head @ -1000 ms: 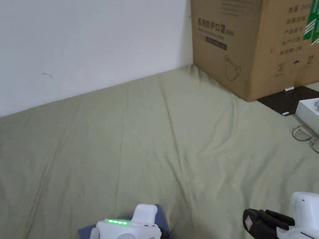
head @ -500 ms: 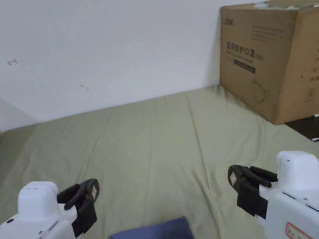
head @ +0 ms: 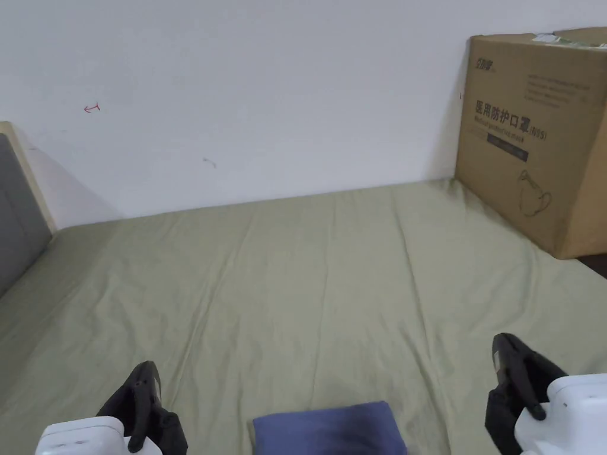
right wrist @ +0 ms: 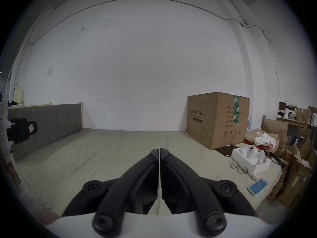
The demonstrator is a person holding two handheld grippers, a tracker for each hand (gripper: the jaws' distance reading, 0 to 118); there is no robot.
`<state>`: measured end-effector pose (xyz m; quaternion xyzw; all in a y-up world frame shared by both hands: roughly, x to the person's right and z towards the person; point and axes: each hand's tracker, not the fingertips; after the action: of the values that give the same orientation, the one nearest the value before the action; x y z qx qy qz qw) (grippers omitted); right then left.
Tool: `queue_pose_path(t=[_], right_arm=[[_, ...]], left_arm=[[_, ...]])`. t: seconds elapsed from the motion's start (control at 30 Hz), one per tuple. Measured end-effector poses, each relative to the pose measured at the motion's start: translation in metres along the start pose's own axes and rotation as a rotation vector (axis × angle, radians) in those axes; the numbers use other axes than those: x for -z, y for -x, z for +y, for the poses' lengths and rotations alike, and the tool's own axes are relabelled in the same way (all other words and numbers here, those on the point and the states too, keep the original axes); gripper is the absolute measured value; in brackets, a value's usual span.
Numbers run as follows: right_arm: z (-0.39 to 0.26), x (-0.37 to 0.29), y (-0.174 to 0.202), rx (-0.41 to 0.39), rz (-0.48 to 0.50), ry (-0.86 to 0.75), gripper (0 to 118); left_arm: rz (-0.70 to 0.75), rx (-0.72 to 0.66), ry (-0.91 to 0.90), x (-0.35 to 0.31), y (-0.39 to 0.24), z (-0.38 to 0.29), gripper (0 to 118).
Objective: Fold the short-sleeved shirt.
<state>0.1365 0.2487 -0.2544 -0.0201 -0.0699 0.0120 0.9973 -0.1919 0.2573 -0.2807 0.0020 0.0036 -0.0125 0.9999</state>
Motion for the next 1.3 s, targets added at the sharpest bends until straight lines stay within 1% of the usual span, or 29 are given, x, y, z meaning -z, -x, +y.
queue_pose_path(t=[0.07, 0.1, 0.23, 0.27, 0.3, 0.33, 0.37, 0.4, 0.47, 0.53, 0.6, 0.63, 0.67, 0.7, 0.73, 0.83, 0.87, 0.9, 0.97, 1.0, 1.03, 1.07, 1.1, 1.13, 1.17, 1.2, 1.23, 1.27, 1.3], right_arm=[[0.008, 0.001, -0.005, 0.076, -0.005, -0.014, 1], [0.011, 0.004, -0.007, 0.090, -0.008, -0.011, 1], [0.012, 0.012, -0.006, 0.085, 0.025, 0.001, 1], [0.009, 0.018, -0.005, 0.093, 0.087, 0.028, 1], [0.006, 0.030, -0.003, 0.108, 0.195, 0.107, 1], [-0.001, 0.052, 0.001, 0.143, 0.363, 0.281, 1], [-0.011, 0.075, 0.005, 0.186, 0.496, 0.461, 1], [-0.027, 0.101, 0.011, 0.230, 0.571, 0.651, 1], [-0.064, 0.142, 0.021, 0.261, 0.558, 0.882, 1], [-0.096, 0.176, 0.019, 0.323, 0.598, 1.001, 1], [-0.129, 0.205, 0.015, 0.355, 0.563, 1.126, 1], [-0.149, 0.215, 0.013, 0.331, 0.517, 1.216, 1], [-0.166, 0.223, 0.010, 0.270, 0.447, 1.270, 1], [-0.176, 0.225, 0.003, 0.320, 0.467, 1.265, 2], [-0.179, 0.226, -0.006, 0.471, 0.560, 1.222, 2], [-0.177, 0.227, -0.010, 0.490, 0.541, 1.250, 2], [-0.178, 0.224, -0.008, 0.486, 0.539, 1.242, 2], [-0.176, 0.220, -0.010, 0.476, 0.536, 1.228, 2], [-0.175, 0.217, -0.008, 0.445, 0.538, 1.204, 2], [-0.175, 0.216, -0.006, 0.437, 0.536, 1.202, 2], [-0.174, 0.215, -0.004, 0.431, 0.534, 1.200, 2], [-0.174, 0.214, -0.003, 0.427, 0.531, 1.199, 2], [-0.174, 0.214, -0.002, 0.422, 0.527, 1.198, 2], [-0.173, 0.213, 0.000, 0.412, 0.520, 1.196, 2], [-0.171, 0.213, 0.003, 0.396, 0.514, 1.193, 2], [-0.170, 0.212, 0.004, 0.379, 0.511, 1.189, 2], [-0.170, 0.211, 0.007, 0.356, 0.509, 1.182, 2], [-0.169, 0.209, 0.008, 0.342, 0.507, 1.174, 2], [-0.169, 0.208, 0.011, 0.325, 0.505, 1.165, 2]], left_arm=[[-0.001, -0.015, -0.018, -0.001, 0.000, 0.001, 1], [-0.001, -0.021, -0.020, 0.001, -0.001, 0.002, 1], [-0.001, -0.045, -0.001, 0.001, 0.000, 0.000, 1], [-0.008, -0.084, 0.023, 0.002, 0.000, -0.003, 1], [-0.020, -0.095, 0.031, 0.007, 0.002, -0.004, 1], [-0.067, -0.111, 0.071, 0.012, 0.003, -0.007, 1], [-0.122, -0.125, 0.118, 0.024, 0.012, -0.010, 1], [-0.171, -0.140, 0.182, 0.033, 0.016, -0.016, 1], [-0.174, -0.146, 0.258, 0.043, 0.028, -0.014, 1], [-0.152, -0.132, 0.253, 0.050, 0.042, -0.018, 1], [-0.168, -0.153, 0.314, 0.052, 0.046, -0.032, 1], [-0.184, -0.176, 0.360, 0.061, 0.054, -0.038, 1], [-0.218, -0.206, 0.411, 0.074, 0.065, -0.044, 1], [-0.268, -0.269, 0.469, 0.087, 0.076, -0.052, 1], [-0.342, -0.375, 0.543, 0.097, 0.079, -0.060, 1], [-0.570, -0.739, 0.744, 0.144, 0.106, -0.113, 2], [-0.663, -0.859, 0.800, 0.154, 0.104, -0.134, 9], [-0.703, -0.938, 0.848, 0.167, 0.106, -0.158, 34], [-0.725, -1.011, 0.943, 0.186, 0.097, -0.203, 98], [-0.722, -1.017, 0.993, 0.190, 0.089, -0.220, 118], [-0.694, -0.989, 1.057, 0.196, 0.085, -0.239, 115], [-0.716, -1.025, 1.068, 0.207, 0.079, -0.253, 115], [-0.802, -1.076, 1.115, 0.215, 0.070, -0.268, 115], [-0.919, -1.124, 1.025, 0.212, 0.056, -0.265, 115], [-0.993, -1.167, 1.013, 0.222, 0.045, -0.266, 115], [-1.001, -1.186, 1.065, 0.228, 0.034, -0.270, 112], [-0.960, -1.117, 1.100, 0.227, 0.022, -0.270, 98], [-0.932, -1.052, 1.093, 0.229, 0.015, -0.269, 59], [-0.854, -0.932, 1.111, 0.234, 0.008, -0.271, 17]])
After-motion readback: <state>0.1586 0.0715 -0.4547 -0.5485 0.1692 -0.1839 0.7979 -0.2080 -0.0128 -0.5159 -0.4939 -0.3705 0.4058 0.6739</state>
